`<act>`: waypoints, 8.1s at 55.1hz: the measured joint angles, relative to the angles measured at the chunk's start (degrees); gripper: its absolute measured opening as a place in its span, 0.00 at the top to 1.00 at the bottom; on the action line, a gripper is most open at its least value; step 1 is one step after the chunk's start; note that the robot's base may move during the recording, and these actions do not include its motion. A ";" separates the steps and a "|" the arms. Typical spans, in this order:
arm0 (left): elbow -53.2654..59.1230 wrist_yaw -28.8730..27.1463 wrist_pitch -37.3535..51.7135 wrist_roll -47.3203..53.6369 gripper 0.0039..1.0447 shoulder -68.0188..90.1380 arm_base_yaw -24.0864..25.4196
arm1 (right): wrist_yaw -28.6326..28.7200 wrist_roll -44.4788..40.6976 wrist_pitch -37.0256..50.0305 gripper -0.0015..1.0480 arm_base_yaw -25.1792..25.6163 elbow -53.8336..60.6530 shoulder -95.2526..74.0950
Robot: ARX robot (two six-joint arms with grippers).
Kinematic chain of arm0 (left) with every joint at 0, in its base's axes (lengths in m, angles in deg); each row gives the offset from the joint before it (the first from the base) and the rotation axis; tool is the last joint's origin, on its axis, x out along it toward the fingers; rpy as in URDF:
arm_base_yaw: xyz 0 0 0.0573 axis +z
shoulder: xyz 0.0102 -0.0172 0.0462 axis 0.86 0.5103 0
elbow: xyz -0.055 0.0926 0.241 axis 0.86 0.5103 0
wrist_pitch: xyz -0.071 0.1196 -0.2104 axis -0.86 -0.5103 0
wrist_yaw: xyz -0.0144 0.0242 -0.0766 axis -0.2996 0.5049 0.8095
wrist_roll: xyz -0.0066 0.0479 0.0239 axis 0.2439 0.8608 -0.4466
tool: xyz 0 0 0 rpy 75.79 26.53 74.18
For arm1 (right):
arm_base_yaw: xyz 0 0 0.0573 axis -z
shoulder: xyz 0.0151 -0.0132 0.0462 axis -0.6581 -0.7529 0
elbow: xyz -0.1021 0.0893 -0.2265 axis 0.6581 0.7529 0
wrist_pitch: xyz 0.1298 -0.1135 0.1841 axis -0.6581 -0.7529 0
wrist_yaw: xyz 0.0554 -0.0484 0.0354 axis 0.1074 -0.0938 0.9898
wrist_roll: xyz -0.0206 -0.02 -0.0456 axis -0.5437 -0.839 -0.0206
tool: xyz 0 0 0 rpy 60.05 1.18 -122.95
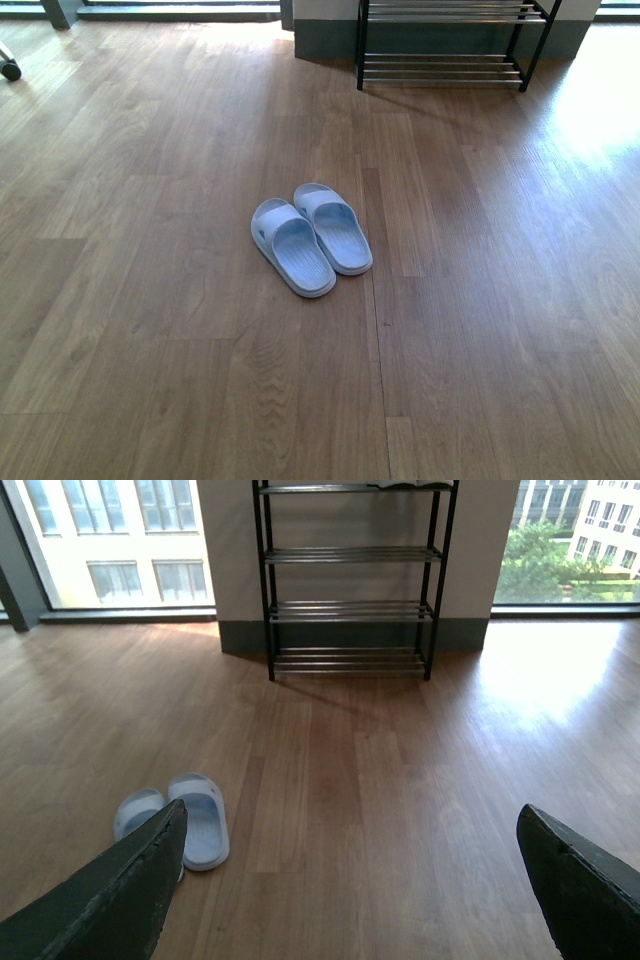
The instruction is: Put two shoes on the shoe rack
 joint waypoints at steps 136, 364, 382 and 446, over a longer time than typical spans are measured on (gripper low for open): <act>-10.95 -24.50 4.66 -15.85 0.09 30.42 -2.62 | -0.07 0.02 0.00 0.09 0.00 0.00 -0.04; -62.53 -11.85 27.87 0.55 0.99 142.20 -5.01 | -0.04 0.00 0.00 0.09 0.00 0.00 -0.04; -53.72 -15.28 45.13 1.95 0.99 137.22 -5.49 | -0.07 0.00 0.00 0.09 0.00 0.00 -0.04; -8.57 -40.15 14.29 11.56 0.99 27.96 -9.88 | -0.02 -0.02 0.00 0.09 0.00 0.00 -0.04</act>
